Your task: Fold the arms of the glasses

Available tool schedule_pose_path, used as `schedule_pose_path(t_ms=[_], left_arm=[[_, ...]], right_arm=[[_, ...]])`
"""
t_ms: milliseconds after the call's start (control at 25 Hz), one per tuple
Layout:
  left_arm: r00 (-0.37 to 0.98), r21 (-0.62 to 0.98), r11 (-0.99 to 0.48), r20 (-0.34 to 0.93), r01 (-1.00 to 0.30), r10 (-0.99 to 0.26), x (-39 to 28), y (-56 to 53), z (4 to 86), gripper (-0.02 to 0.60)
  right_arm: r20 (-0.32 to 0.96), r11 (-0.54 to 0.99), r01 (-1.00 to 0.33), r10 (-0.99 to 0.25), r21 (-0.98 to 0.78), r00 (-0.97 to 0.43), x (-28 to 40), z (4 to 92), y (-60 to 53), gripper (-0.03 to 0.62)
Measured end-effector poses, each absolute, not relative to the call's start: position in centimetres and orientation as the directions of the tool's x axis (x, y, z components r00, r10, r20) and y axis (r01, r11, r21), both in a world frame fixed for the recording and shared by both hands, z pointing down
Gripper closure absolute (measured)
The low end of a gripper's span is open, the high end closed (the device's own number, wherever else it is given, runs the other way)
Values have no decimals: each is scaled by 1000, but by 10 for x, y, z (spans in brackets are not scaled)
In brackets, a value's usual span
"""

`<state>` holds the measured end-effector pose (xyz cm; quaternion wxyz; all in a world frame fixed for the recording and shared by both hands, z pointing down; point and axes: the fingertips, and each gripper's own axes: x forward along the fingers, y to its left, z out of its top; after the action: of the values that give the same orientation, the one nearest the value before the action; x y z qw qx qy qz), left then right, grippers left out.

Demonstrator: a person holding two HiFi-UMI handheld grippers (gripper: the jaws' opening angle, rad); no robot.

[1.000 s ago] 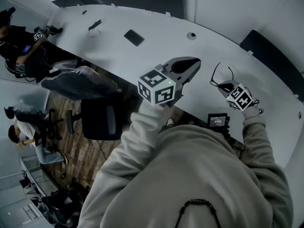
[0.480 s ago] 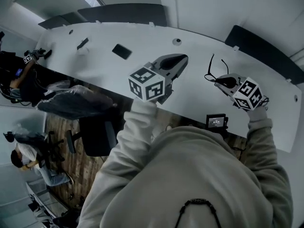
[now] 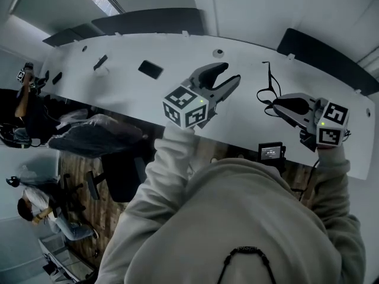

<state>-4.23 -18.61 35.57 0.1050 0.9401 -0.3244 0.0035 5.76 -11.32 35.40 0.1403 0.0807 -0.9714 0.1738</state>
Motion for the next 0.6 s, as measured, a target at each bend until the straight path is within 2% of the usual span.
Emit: schedule_pose_path(t_ms=[200, 360, 480, 600], left_arm=[[812, 66, -810, 99, -582, -575, -30, -180, 348, 379], [812, -64, -820, 118, -568, -572, -16, -179, 338, 379], [801, -204, -809, 142, -552, -582, -2, -177, 332, 379], [805, -270, -803, 132, -532, -578, 12, -174, 322, 380]], right_arm=[[201, 880, -167, -83, -445, -976, 47, 323, -96, 556], [83, 839, -77, -38, -539, -996, 39, 297, -73, 556], [-12, 822, 7, 0, -569, -1000, 36, 280, -60, 556], [-31, 820, 10, -9, -572, -999, 39, 275, -57, 556]])
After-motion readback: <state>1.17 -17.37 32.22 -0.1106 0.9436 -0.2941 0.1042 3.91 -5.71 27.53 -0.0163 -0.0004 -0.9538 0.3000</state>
